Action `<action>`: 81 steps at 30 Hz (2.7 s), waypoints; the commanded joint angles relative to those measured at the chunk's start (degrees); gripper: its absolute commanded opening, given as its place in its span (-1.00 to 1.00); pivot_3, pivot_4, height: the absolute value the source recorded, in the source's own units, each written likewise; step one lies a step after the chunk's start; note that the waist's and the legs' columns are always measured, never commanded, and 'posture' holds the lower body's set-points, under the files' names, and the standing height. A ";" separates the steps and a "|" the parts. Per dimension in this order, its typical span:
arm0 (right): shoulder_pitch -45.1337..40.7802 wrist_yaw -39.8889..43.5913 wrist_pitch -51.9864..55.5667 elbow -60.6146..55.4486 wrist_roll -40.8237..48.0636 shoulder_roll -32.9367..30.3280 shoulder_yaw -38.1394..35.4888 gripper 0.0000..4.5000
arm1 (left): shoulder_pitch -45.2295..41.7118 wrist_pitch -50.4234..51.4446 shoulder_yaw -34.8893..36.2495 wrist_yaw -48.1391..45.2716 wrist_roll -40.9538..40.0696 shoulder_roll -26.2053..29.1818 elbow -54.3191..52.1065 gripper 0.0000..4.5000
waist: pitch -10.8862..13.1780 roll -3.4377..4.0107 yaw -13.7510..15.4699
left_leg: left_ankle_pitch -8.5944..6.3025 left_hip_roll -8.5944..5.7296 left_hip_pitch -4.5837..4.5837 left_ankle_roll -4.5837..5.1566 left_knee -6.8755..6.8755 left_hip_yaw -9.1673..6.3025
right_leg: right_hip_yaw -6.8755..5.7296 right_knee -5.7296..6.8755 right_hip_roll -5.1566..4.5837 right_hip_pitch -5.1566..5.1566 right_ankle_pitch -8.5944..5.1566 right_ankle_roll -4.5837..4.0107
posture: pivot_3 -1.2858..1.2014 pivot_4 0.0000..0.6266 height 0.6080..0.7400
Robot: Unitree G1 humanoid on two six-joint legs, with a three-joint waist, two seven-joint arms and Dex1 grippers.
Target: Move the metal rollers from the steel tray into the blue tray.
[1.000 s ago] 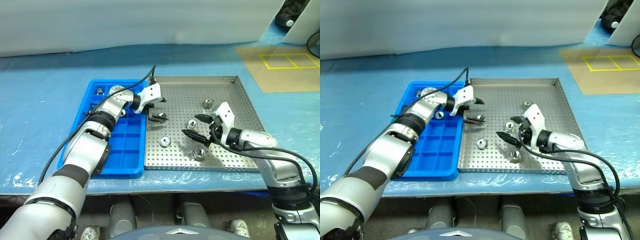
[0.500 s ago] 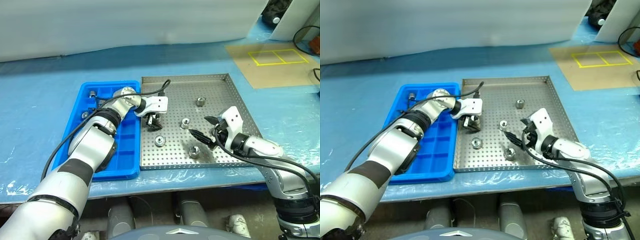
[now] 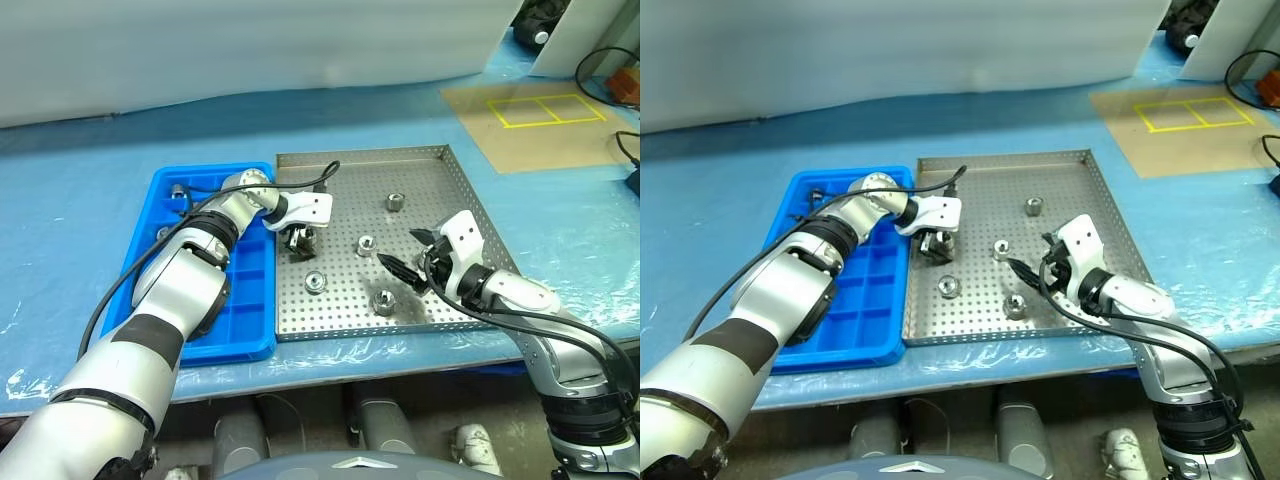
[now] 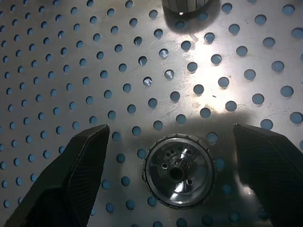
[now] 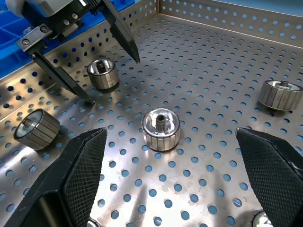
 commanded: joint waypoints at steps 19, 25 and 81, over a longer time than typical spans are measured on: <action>-2.54 -0.78 -2.77 1.35 -1.44 0.97 0.11 1.00 | 0.44 2.47 -0.94 -3.37 2.61 3.87 1.02 0.14 | 0.01 -0.02 -0.86 | 0.00 -0.01 0.06 0.00 0.05 -0.01 | 0.02 -0.01 0.00 0.00 -0.13 0.25 | -0.36 -0.52 1.00; -3.18 -0.84 -3.43 2.18 -2.28 1.11 0.51 1.00 | 0.34 3.11 -1.20 -2.50 3.31 4.70 0.88 -0.20 | 0.01 -0.01 -1.48 | 0.00 0.00 0.09 -0.01 0.03 -0.01 | 0.01 -0.01 0.01 0.00 -0.18 0.34 | -0.36 -0.52 1.00; -7.88 3.12 -7.99 10.02 -3.84 0.20 -1.05 1.00 | 5.11 1.51 17.18 -24.85 -24.20 3.35 -21.56 0.99 | 0.07 -0.06 1.77 | -0.07 -0.07 -0.13 0.10 -0.23 0.25 | 0.21 -0.03 -0.06 -0.44 0.06 -0.09 | -0.30 -0.52 1.00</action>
